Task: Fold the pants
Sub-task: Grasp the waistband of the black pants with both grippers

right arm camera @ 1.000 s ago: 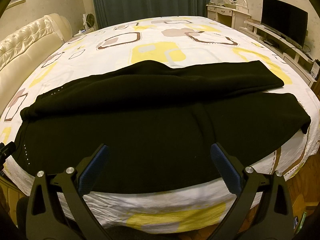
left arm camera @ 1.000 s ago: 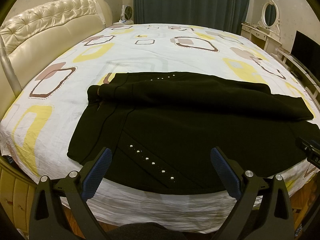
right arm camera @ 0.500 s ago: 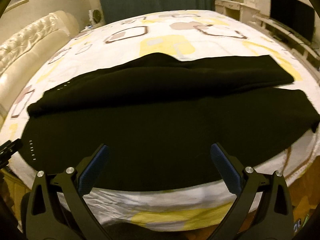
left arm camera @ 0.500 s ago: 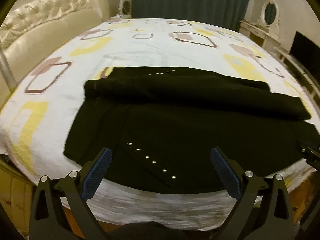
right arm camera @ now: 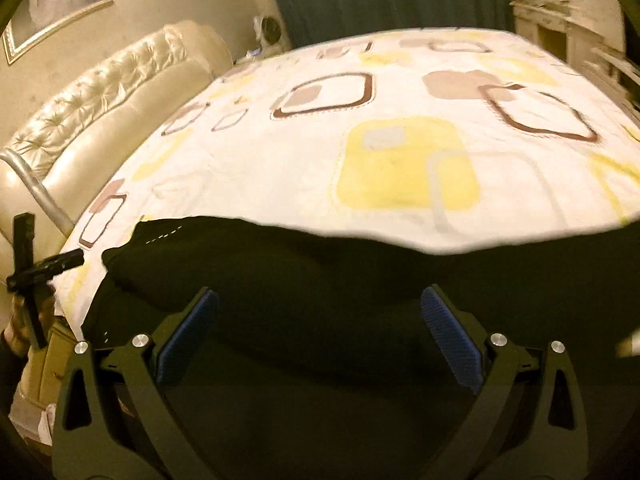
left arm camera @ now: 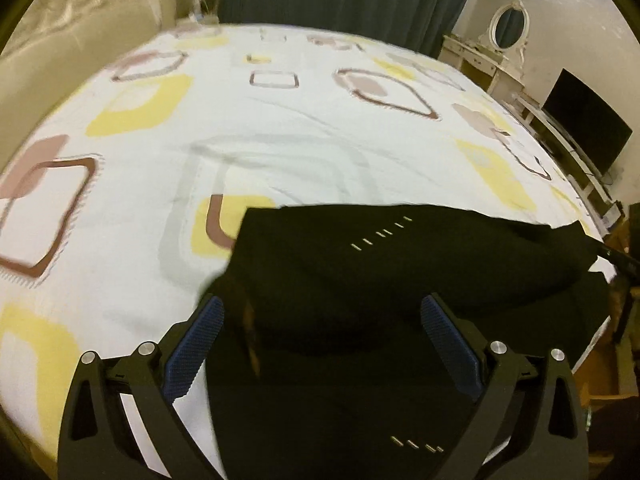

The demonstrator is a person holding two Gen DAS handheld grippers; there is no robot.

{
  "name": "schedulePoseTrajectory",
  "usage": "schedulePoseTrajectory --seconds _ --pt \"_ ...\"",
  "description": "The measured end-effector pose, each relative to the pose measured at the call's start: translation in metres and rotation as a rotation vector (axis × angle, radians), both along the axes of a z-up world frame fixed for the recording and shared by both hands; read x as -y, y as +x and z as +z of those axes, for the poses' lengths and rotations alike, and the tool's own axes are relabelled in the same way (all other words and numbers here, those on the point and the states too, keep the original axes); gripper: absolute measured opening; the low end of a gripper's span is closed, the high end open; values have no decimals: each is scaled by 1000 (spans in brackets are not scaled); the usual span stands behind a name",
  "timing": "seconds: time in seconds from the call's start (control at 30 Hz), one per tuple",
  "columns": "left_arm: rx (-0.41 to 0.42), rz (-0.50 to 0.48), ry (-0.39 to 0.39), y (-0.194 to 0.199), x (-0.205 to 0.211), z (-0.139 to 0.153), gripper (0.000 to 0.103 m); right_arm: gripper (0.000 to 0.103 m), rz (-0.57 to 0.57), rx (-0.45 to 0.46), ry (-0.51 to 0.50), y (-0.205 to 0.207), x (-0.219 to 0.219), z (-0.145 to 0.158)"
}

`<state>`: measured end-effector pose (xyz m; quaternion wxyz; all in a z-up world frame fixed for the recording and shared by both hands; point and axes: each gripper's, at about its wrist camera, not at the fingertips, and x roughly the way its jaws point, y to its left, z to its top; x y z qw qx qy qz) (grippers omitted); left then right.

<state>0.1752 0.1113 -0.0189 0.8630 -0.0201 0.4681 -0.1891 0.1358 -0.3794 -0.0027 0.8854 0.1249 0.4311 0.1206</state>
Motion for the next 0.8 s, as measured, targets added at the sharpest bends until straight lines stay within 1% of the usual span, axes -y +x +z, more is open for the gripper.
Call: schedulePoseTrajectory --seconds 0.07,0.1,0.2,0.3,0.43,0.53,0.6,0.67,0.7,0.73,0.77,0.8 --pt "-47 -21 -9 22 -7 -12 99 101 31 -40 -29 30 -1 -10" --pt "-90 -38 -12 36 -12 -23 99 101 54 -61 -32 44 -3 -16" --pt "-163 -47 -10 64 -16 -48 98 101 102 -95 -42 67 -11 -29" --pt "-222 -53 -45 80 -19 -64 99 101 184 -122 -74 86 -24 -43" --pt "-228 -100 -75 89 -18 -69 99 101 252 -161 -78 104 -30 -55" --pt "-228 -120 -79 91 -16 -68 98 101 291 -190 -92 112 -39 -62" --pt "-228 -139 -61 95 -12 -70 98 89 321 -221 -81 115 -44 -67" --pt "-226 -165 -49 92 -11 -69 97 65 341 -223 -146 115 -51 -68" --pt "-225 -176 -46 90 -10 -69 93 60 347 -224 -158 113 -52 -68" --pt "-225 -181 -39 94 -6 -69 80 45 358 -231 -146 113 -52 -67" --pt "-223 -187 -27 92 -5 -67 75 23 372 -245 -112 112 -52 -66" --pt "-226 -188 -22 92 -5 -66 65 13 393 -260 -81 111 -53 -66"
